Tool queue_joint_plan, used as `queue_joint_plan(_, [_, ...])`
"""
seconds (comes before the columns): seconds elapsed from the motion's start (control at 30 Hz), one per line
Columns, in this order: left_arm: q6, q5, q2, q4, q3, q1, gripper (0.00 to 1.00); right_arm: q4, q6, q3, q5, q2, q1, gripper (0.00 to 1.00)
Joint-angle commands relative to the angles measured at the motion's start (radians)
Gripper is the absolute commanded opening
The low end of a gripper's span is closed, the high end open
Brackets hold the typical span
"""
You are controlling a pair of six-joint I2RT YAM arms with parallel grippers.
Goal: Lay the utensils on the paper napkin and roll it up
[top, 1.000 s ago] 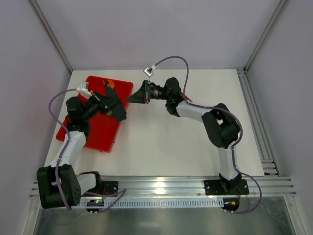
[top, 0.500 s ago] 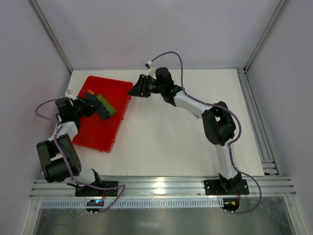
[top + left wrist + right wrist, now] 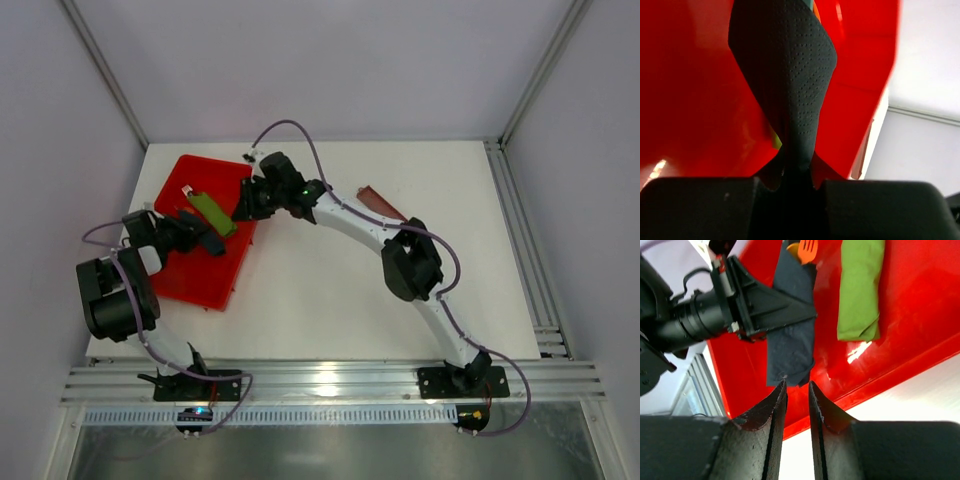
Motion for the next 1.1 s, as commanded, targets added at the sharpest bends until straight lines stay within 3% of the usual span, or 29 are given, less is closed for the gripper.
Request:
queue_joint_plan(0.0, [0.011, -0.001, 0.047, 0.048, 0.002, 0.019, 0.00, -0.046, -0.037, 0.054, 0.047, 0.024, 0.017, 0.26])
queue_joint_plan(0.47, [0.120, -0.100, 0.084, -0.150, 0.063, 0.022, 0.11, -0.037, -0.045, 0.165, 0.073, 0.132, 0.088, 0.26])
queue_joint_plan(1.07, [0.141, -0.106, 0.106, -0.191, 0.081, 0.022, 0.31, -0.022, -0.016, 0.241, 0.087, 0.250, 0.148, 0.23])
